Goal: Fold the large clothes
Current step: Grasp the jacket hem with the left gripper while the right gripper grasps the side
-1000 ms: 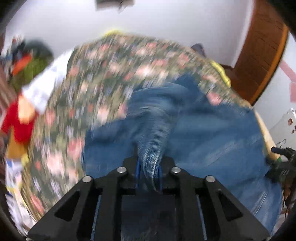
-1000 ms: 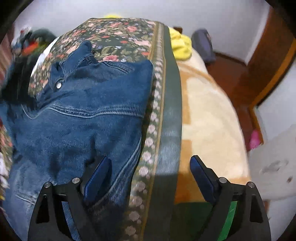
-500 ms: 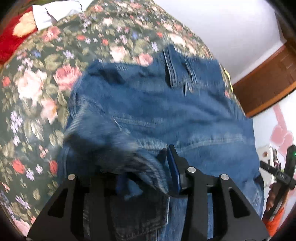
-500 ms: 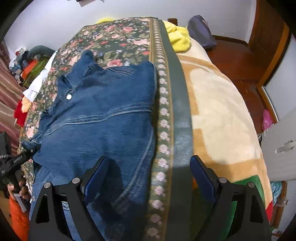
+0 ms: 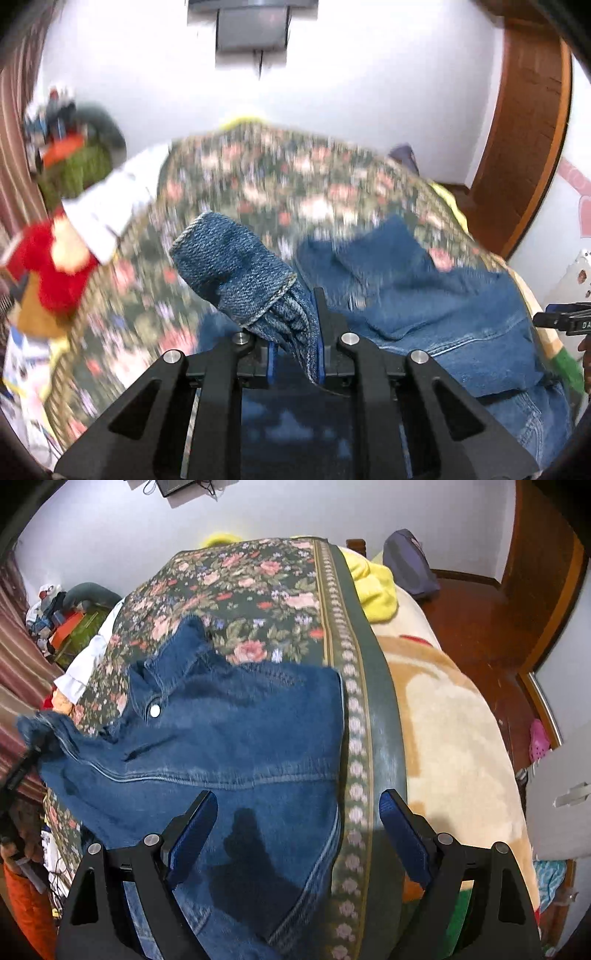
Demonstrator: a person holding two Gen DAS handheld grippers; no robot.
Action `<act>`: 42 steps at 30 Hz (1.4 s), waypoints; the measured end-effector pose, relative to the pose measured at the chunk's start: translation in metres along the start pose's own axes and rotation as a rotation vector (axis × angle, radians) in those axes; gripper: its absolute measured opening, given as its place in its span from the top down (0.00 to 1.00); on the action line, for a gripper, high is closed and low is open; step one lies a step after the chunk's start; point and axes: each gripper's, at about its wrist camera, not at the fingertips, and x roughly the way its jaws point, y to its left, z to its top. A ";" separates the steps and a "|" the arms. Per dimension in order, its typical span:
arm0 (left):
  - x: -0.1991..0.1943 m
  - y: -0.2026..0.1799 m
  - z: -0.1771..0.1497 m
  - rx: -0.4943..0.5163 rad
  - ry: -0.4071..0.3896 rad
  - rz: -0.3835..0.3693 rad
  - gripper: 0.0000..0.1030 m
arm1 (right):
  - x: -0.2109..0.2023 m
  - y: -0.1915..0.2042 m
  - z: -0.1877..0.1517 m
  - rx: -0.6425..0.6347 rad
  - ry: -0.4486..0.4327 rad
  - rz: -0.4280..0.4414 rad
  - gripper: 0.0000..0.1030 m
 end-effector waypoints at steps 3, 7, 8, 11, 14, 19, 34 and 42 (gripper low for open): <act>0.005 0.001 -0.001 0.050 -0.012 0.029 0.84 | 0.011 0.002 0.007 -0.008 0.017 -0.005 0.12; 0.040 0.014 -0.031 0.069 0.108 0.064 0.79 | 0.042 0.003 0.004 -0.019 0.104 -0.021 0.12; 0.051 0.020 -0.041 0.064 0.150 0.060 0.78 | 0.048 0.003 0.003 -0.020 0.120 -0.022 0.12; 0.077 0.035 -0.074 0.028 0.278 0.004 0.75 | 0.060 0.001 -0.004 -0.011 0.137 -0.002 0.11; 0.091 0.041 -0.097 0.006 0.369 -0.031 0.61 | 0.061 -0.001 -0.004 -0.002 0.139 0.017 0.10; 0.074 0.066 -0.110 -0.023 0.367 0.048 0.28 | 0.059 0.000 -0.005 -0.021 0.136 0.004 0.10; 0.061 0.126 -0.068 -0.107 0.364 0.026 0.19 | 0.024 -0.009 0.011 -0.019 0.057 0.020 0.10; 0.147 0.134 -0.070 -0.198 0.508 -0.057 0.21 | 0.043 -0.031 0.048 0.080 0.040 0.057 0.10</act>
